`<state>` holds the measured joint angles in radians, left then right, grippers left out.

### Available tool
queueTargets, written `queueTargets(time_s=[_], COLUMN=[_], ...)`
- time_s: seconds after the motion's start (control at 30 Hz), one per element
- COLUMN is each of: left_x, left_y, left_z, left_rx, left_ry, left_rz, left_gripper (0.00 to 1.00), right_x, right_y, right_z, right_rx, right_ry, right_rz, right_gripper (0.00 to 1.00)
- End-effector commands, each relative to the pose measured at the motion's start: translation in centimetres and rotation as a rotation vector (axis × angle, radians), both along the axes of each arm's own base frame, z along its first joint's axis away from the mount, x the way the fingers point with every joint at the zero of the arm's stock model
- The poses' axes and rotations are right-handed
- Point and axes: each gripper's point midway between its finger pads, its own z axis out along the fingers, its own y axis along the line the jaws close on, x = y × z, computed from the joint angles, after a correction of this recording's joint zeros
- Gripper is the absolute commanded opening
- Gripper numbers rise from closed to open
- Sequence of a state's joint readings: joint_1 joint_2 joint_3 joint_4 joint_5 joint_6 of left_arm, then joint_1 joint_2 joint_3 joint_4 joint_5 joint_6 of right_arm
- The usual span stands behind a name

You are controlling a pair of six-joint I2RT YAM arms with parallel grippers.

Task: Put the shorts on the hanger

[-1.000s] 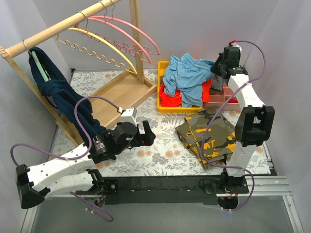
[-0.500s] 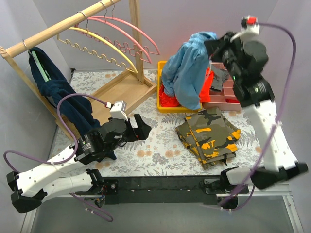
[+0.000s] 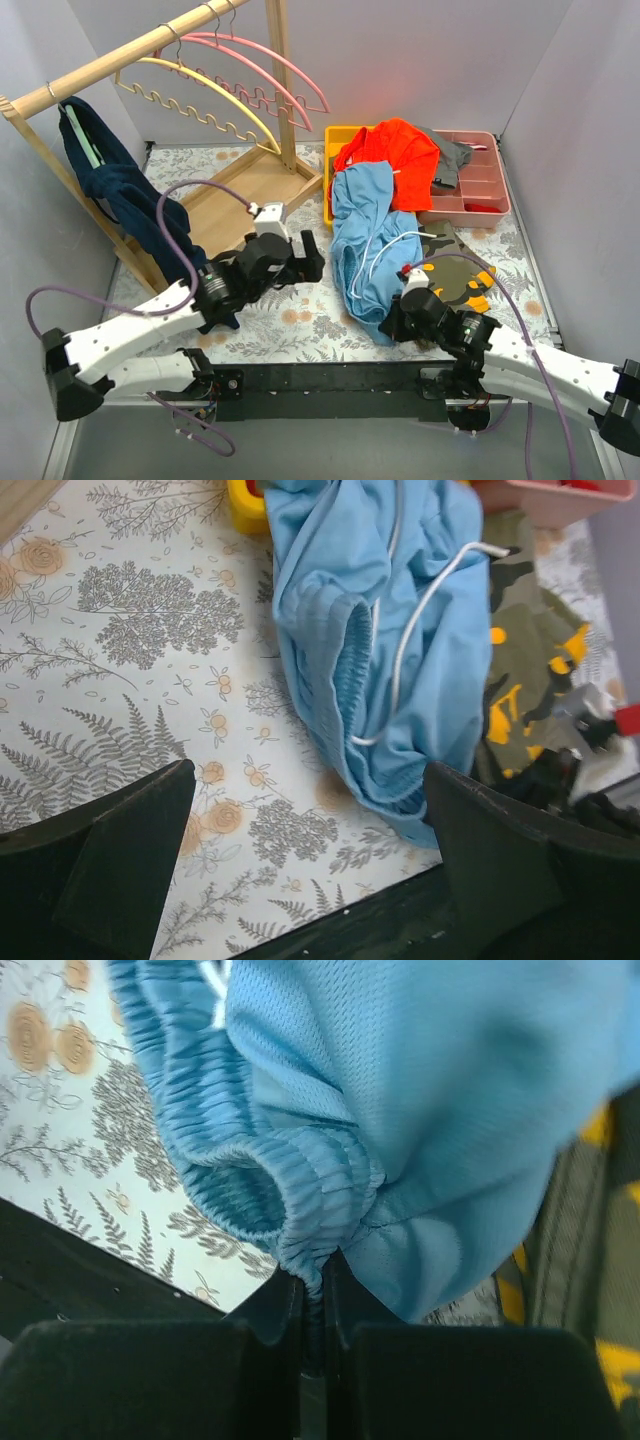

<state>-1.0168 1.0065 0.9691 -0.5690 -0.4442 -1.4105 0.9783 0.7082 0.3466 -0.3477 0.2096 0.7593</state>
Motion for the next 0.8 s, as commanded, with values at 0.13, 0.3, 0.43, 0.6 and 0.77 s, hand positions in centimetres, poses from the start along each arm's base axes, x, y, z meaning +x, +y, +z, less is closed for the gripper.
queueTargets(time_s=[0.13,0.3,0.43,0.6,0.77], left_x=[4.4,5.9,6.8,9.4,10.3], left_y=[-5.5,-5.9,-5.1,-5.5,-6.4], left_z=[-3.7,-6.0,-8.6,-10.0,-12.2], left_rx=[0.206,0.345,0.390,0.384,0.389], left_ry=[-0.014,0.034,0.054,0.059,0.098], left_rz=[-0.143,-0.131,-0.104,-0.076,-0.111], left_gripper=[0.91,0.76,0.73,0.72,0.67], right_x=[0.4,0.6,0.7,0.5,0.3], right_y=[-2.1,-2.5,-2.7,-2.8,-3.2], right_z=[1.1,1.5,1.9,1.7,1.5], right_rx=[0.100,0.099,0.104,0.100,0.098], right_ry=[-0.031,-0.045,-0.056,-0.049,-0.042], right_rz=[-0.247,-0.262,-0.269,-0.266,-0.272], right_gripper=[0.01,0.01,0.01,0.01,0.01])
